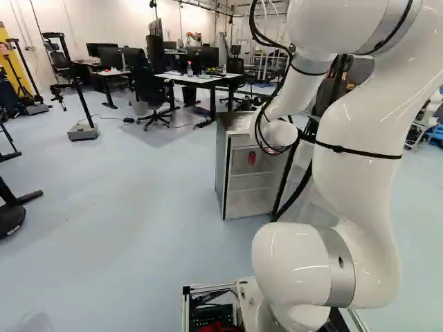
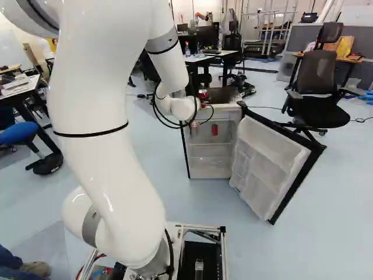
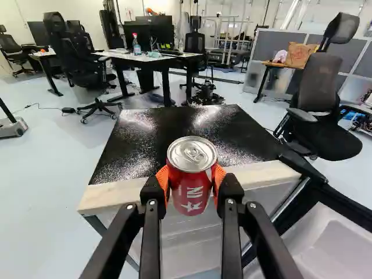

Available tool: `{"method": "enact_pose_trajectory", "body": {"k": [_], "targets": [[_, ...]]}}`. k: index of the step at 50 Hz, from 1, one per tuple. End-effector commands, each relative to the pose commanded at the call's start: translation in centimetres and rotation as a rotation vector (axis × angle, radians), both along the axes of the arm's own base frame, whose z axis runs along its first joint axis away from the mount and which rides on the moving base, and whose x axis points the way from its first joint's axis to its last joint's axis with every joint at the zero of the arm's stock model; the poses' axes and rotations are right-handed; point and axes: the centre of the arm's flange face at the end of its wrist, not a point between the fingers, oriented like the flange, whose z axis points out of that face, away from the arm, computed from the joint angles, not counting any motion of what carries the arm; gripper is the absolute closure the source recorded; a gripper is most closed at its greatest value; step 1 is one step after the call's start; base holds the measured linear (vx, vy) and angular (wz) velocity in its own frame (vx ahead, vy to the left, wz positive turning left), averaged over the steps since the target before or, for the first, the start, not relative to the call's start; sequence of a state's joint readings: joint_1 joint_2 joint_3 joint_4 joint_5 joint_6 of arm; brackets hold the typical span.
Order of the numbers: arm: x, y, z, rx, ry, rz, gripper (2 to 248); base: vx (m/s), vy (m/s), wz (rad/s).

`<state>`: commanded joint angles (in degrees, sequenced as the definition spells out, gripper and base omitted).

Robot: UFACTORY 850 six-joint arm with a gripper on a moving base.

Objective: Grab a drink from the fridge

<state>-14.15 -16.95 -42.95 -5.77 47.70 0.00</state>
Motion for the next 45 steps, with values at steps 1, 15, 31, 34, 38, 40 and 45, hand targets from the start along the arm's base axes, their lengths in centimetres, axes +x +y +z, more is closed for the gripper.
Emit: {"method": "enact_pose_trajectory", "body": {"k": [1, 15, 31, 34, 38, 40, 45], "targets": [[0.2, -0.1, 0.1, 0.000, 0.001, 0.000, 154, 0.000, 0.000, 0.000], [2.4, -0.7, 0.9, -0.002, 0.013, -0.003, 154, 0.000, 0.000, 0.000], [5.3, -1.5, 1.8, -0.003, 0.034, -0.007, 154, 0.000, 0.000, 0.000], [5.8, -1.6, 2.0, -0.003, 0.039, -0.008, 154, 0.000, 0.000, 0.000], [6.5, -1.8, 2.2, -0.003, 0.045, -0.009, 154, 0.000, 0.000, 0.000], [6.8, -1.9, 2.3, -0.003, 0.049, -0.009, 154, 0.000, 0.000, 0.000], [7.7, -2.1, 2.5, -0.002, 0.058, -0.011, 154, 0.000, 0.000, 0.000]]}}
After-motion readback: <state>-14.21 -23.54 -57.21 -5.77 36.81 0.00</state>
